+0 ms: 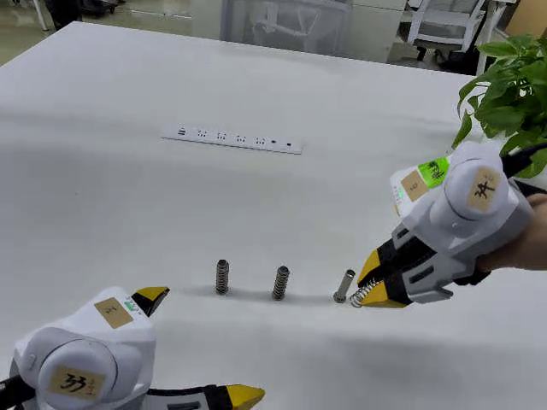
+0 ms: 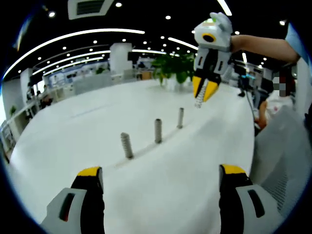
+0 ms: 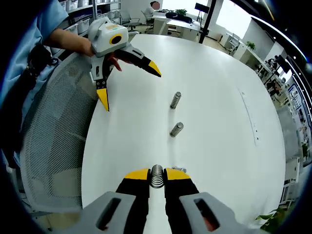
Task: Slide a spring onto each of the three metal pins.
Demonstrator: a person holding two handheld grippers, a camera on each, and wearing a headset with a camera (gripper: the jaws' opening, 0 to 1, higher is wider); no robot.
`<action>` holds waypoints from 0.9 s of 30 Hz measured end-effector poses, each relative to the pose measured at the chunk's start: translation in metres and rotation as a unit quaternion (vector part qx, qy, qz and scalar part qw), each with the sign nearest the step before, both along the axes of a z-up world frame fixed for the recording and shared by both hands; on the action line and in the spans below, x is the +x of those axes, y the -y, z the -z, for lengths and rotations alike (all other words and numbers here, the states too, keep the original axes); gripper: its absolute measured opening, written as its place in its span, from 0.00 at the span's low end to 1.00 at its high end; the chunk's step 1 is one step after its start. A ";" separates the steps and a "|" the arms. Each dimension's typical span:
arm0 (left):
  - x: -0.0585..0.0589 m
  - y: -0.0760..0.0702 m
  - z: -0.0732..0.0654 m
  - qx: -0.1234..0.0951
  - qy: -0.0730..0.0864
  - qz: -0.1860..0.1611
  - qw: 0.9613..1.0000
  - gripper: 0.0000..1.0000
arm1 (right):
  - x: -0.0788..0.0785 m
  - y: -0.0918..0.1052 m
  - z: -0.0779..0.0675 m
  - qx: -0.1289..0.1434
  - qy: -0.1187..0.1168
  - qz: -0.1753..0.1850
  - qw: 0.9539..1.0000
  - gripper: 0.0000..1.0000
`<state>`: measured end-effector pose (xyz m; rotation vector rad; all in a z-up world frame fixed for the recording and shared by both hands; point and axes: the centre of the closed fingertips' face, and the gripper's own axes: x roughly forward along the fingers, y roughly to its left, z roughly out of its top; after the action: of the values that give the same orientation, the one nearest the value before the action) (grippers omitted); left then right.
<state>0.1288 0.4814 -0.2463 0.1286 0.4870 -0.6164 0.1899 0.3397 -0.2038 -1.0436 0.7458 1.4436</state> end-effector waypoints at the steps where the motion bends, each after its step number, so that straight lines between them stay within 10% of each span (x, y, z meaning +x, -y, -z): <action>1: 0.000 -0.001 0.000 0.000 -0.001 -0.001 1.000 1.00 | 0.004 0.000 -0.001 -0.004 0.004 -0.002 1.000 0.12; 10: -0.002 0.000 0.001 0.005 -0.001 0.006 1.000 1.00 | 0.032 -0.006 0.000 -0.015 0.015 -0.006 1.000 0.12; 27: -0.004 0.003 0.002 0.002 -0.001 0.011 1.000 1.00 | 0.029 -0.005 0.014 -0.062 0.001 -0.037 0.997 0.12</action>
<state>0.1247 0.4787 -0.2484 0.1362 0.4888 -0.6366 0.2193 0.3450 -0.2179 -1.1776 0.8109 1.4733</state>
